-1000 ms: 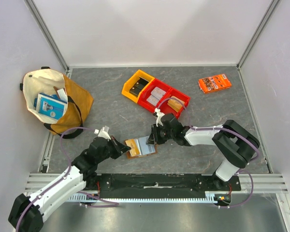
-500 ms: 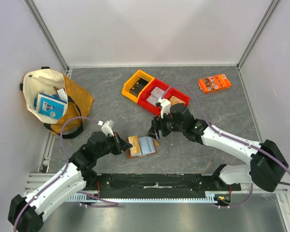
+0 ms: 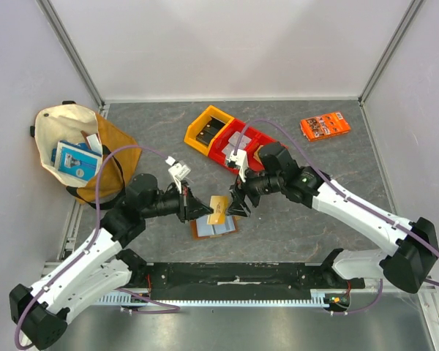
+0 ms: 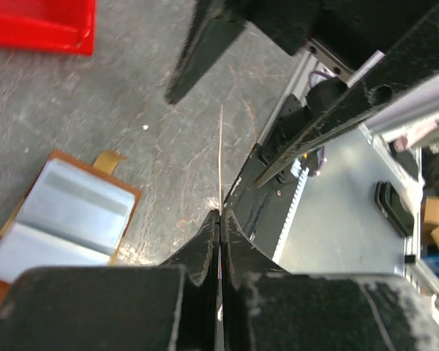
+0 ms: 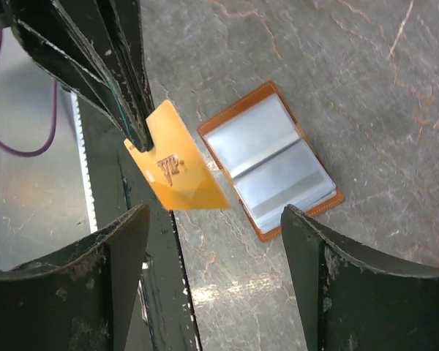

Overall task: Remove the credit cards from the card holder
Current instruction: Place the credit card in the storage box.

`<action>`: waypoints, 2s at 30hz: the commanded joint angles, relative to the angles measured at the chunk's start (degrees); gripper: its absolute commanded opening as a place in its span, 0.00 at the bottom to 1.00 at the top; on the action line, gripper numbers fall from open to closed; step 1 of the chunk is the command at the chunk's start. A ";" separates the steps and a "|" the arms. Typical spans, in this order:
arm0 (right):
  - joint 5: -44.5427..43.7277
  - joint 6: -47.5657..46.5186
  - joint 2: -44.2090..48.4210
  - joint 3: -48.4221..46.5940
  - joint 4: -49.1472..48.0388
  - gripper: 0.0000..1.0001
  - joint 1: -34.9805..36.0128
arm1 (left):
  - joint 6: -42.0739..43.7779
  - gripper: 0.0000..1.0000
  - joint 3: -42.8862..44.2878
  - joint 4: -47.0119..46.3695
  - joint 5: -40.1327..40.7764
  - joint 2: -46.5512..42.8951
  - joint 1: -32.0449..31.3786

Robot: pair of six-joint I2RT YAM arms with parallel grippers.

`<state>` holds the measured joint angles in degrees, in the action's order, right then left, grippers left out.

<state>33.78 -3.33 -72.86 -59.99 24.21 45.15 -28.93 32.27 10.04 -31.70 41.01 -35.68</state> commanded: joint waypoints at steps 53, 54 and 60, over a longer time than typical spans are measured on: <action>-38.26 46.31 -19.59 -8.48 -9.61 0.00 -26.25 | -9.48 0.62 -1.51 -8.81 16.23 14.35 -2.72; -38.18 46.49 -20.38 -8.74 -10.40 0.00 -26.60 | -9.13 0.59 -1.68 -8.73 16.41 14.88 -2.81; -33.96 48.51 -26.62 -11.90 -12.25 0.00 -27.83 | -9.13 0.45 -3.26 -7.05 17.02 18.39 -2.99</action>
<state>-2.15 42.50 -96.73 -67.51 15.59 18.00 -37.10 30.09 4.19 -15.07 57.60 -38.39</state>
